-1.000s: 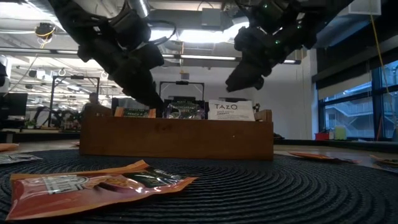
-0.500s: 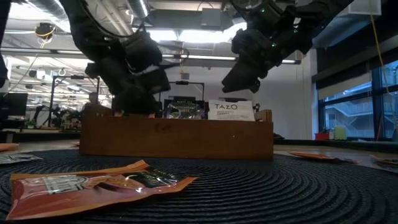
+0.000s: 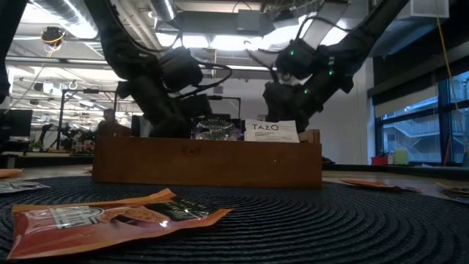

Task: Pick & Place Tea
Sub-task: Put the white tea bag into the right section of the wooden organizer

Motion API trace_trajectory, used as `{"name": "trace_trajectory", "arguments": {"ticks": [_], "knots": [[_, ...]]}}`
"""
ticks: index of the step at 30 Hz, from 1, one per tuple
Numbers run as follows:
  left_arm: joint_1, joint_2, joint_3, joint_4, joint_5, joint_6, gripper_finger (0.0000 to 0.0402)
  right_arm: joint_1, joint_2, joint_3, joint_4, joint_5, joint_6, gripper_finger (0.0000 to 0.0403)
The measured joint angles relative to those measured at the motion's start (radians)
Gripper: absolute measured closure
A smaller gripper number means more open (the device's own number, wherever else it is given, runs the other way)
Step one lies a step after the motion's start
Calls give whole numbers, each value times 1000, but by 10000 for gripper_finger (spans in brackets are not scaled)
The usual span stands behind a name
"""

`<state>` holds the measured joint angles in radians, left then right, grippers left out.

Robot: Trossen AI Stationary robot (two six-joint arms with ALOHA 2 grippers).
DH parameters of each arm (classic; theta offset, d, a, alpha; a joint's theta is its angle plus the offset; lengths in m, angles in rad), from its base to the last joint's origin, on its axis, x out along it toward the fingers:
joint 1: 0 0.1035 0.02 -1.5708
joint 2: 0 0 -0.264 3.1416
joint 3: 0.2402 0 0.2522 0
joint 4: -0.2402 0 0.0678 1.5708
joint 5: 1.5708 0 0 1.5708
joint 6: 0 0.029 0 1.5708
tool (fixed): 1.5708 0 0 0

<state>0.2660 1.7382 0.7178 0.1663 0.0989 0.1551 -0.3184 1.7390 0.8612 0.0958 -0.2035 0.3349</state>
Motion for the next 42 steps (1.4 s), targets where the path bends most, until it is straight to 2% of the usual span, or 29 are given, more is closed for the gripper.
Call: {"name": "trace_trajectory", "arguments": {"ticks": [4,8,16,21,24,30,37,42], "knots": [[4,4,4,34,-89,6,319,-16,41,0,27,0,2,244],[17,40,9,81,-84,8,322,-26,75,0,76,-9,4,244],[31,138,97,96,-76,22,319,-41,111,28,88,-16,7,244],[31,172,143,93,-70,50,319,-55,119,43,89,2,94,244],[30,178,151,92,-55,50,321,-72,119,43,84,41,158,244],[31,179,151,85,-51,50,322,-113,119,43,81,74,154,244],[30,179,151,85,-49,60,320,-134,119,44,116,2,153,244],[30,179,150,86,-48,60,321,-133,126,45,131,4,151,244]]}}
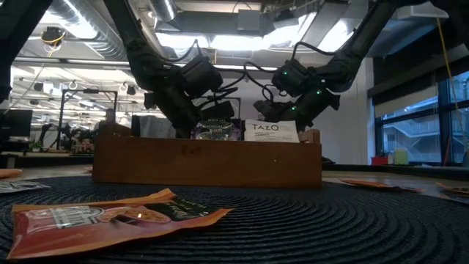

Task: Pick & Place Tea
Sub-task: Put the white tea bag into the right section of the wooden organizer

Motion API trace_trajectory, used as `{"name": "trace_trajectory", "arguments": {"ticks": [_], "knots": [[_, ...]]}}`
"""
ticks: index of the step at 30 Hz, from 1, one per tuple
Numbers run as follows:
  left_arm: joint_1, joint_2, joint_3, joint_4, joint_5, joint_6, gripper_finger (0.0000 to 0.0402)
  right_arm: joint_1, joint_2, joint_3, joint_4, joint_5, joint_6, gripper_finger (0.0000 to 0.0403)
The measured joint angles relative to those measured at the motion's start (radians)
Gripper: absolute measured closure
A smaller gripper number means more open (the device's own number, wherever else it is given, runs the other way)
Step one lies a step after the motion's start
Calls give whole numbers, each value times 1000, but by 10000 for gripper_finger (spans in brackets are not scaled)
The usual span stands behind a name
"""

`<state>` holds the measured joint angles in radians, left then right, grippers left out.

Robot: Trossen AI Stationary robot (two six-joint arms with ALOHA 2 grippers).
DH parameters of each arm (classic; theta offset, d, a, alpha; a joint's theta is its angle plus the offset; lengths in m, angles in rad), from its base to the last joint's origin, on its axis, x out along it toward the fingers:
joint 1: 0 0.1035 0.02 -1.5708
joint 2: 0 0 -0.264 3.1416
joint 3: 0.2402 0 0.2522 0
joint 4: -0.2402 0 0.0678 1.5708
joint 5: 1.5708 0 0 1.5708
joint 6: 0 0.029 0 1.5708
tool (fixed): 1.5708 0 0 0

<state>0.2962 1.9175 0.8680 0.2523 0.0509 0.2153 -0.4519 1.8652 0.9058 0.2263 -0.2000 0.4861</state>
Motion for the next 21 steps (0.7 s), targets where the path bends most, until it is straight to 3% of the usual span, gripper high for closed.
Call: {"name": "trace_trajectory", "arguments": {"ticks": [7,21], "knots": [[0,0,0,0,1,0,320,0,0,0,10,65,-24,244],[-1,1,-1,-1,2,1,322,-1,0,0,18,66,-43,244]]}}
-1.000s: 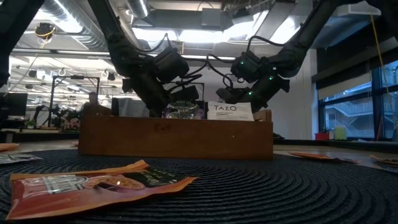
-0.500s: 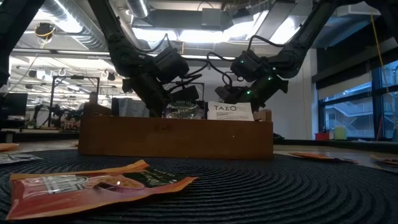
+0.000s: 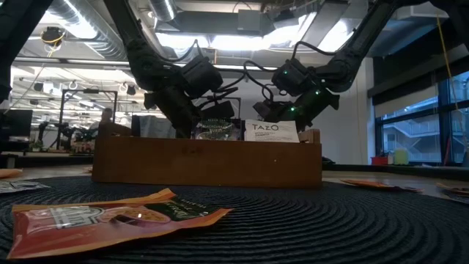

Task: Pick & Place Tea
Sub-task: Put the white tea bag into the right section of the wooden organizer

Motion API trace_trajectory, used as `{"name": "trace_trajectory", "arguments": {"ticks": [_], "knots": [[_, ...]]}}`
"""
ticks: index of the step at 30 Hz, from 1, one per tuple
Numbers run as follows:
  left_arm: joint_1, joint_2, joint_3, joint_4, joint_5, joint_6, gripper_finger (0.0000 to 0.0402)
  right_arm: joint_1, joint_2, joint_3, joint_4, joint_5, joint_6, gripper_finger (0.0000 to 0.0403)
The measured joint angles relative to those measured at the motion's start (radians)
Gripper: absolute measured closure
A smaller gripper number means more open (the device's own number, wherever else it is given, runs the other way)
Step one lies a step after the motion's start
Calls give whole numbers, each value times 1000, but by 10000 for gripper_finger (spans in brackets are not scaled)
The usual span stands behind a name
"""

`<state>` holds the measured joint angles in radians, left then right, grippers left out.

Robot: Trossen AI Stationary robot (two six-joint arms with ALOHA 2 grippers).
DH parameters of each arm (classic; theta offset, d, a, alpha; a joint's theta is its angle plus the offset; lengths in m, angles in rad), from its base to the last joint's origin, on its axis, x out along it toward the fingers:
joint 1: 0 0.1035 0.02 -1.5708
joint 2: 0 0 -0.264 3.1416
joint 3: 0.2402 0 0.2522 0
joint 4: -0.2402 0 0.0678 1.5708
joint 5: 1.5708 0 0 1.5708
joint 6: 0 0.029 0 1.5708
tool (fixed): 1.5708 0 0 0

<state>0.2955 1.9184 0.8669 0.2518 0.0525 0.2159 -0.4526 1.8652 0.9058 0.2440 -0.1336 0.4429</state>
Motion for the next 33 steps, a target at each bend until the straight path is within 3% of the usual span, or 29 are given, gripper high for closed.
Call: {"name": "trace_trajectory", "arguments": {"ticks": [6,14,20,25,33], "knots": [[0,0,0,0,0,0,319,0,8,0,5,-1,26,244],[0,0,0,0,1,6,321,0,116,2,126,-93,78,244],[0,0,0,-1,2,7,320,-4,119,1,139,-119,96,248],[0,0,-1,-1,2,8,322,-4,119,0,143,-130,76,288],[-1,0,-1,0,-4,7,324,-3,119,-1,154,-137,1,388]]}}
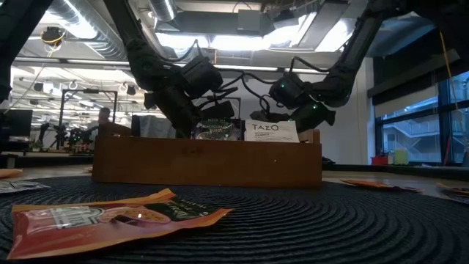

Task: Pick & Place Tea
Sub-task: Put the white tea bag into the right section of the wooden organizer

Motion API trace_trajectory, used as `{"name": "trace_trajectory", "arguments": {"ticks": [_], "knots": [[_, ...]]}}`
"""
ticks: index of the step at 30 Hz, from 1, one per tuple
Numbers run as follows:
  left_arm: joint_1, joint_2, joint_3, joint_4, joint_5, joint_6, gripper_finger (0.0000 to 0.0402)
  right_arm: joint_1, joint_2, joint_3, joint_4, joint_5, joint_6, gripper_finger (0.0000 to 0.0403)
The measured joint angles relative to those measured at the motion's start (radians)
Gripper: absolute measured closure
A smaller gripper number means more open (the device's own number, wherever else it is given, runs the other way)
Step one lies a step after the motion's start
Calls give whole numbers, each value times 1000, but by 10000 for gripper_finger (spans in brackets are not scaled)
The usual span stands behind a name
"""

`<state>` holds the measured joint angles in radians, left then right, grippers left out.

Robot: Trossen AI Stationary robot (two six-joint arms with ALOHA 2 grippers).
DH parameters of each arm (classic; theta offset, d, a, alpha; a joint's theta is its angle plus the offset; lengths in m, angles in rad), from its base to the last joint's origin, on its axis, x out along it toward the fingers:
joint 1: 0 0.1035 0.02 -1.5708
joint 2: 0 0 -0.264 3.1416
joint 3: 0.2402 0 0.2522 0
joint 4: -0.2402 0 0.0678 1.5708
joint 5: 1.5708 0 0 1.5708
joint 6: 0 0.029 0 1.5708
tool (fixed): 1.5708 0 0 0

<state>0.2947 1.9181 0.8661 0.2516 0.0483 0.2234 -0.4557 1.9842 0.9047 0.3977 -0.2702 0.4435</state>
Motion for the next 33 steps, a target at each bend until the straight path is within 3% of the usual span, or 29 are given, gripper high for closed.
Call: {"name": "trace_trajectory", "arguments": {"ticks": [4,9,13,18,22,27,33], "knots": [[0,-44,-4,-53,0,0,324,0,-2,0,1,2,-19,394],[14,-195,-14,-171,24,0,324,-2,-52,-1,-8,8,-57,398],[46,-337,-109,-154,164,7,324,28,-156,0,-25,19,-85,398],[127,-522,-263,48,313,-25,324,142,-295,0,-105,44,-166,399],[183,-622,-344,151,325,-84,324,277,-377,1,-207,188,-194,399],[212,-662,-368,153,330,-106,324,461,-434,-1,-379,487,-152,399],[209,-658,-368,151,332,-106,325,647,-496,-1,-473,681,-43,399]]}}
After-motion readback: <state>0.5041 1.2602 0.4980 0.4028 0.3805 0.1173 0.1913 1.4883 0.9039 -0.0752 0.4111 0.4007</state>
